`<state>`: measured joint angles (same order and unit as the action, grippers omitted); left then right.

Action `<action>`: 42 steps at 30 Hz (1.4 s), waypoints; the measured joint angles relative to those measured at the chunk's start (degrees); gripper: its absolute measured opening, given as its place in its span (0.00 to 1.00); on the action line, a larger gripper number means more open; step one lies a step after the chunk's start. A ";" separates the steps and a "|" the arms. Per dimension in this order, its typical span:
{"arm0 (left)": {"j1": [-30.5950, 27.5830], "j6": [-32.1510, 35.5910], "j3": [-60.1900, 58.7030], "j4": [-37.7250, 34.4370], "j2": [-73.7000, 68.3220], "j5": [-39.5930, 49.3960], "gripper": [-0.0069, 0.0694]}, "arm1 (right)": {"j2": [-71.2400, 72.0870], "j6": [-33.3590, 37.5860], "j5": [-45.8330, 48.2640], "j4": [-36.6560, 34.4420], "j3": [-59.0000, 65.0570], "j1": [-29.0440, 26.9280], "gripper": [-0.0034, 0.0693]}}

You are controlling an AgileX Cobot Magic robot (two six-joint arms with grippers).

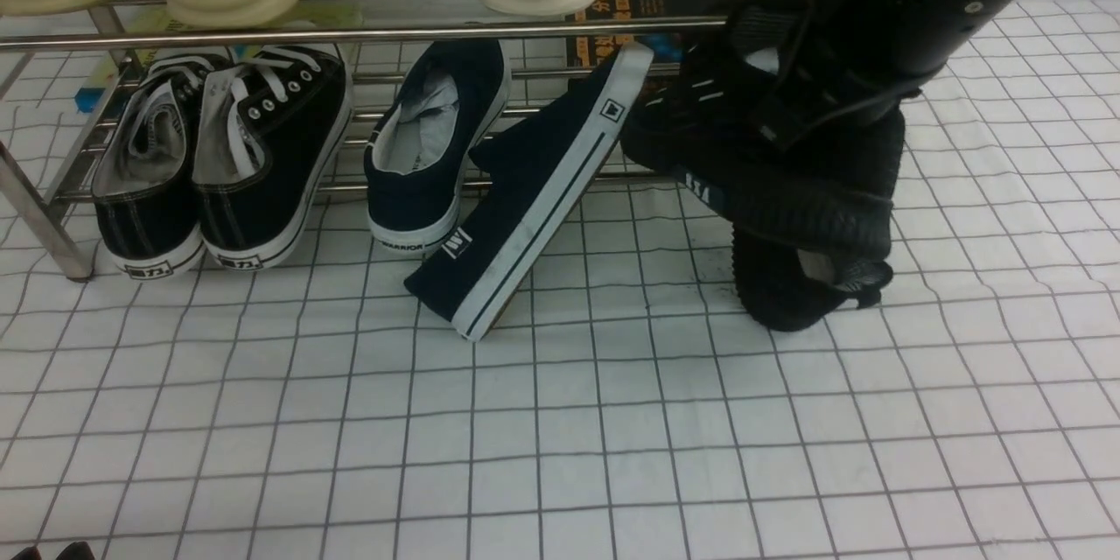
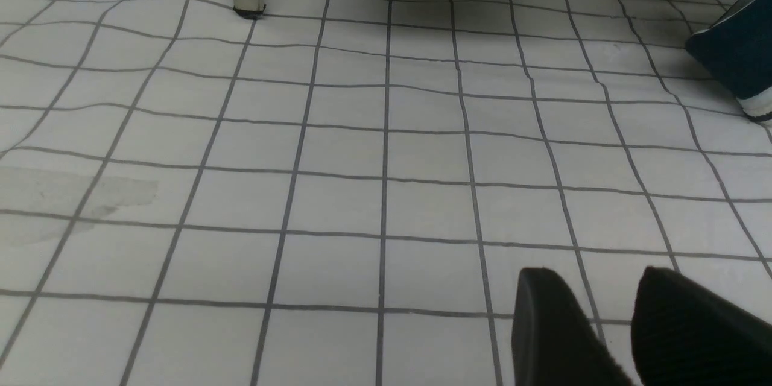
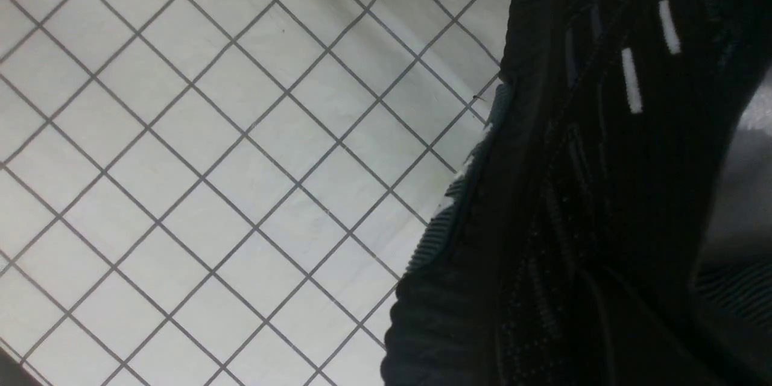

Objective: Take the shoes off the shelf with your hand from the white checkered tablecloth.

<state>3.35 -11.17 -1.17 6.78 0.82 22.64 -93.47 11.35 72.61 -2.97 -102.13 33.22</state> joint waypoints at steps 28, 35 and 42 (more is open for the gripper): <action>0.00 0.00 0.00 1.03 0.00 0.00 0.41 | 8.89 -3.42 -0.30 -15.27 15.28 6.98 0.07; 0.00 0.00 0.00 1.49 0.00 0.00 0.41 | 6.36 -8.69 -0.09 -12.34 16.74 16.75 0.07; 0.00 0.00 0.00 1.53 0.00 0.04 0.41 | 1.77 -13.73 -0.71 -4.00 16.78 17.86 0.07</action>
<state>3.35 -11.17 -1.17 8.31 0.82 22.68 -91.70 -2.38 71.90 -6.97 -85.34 51.08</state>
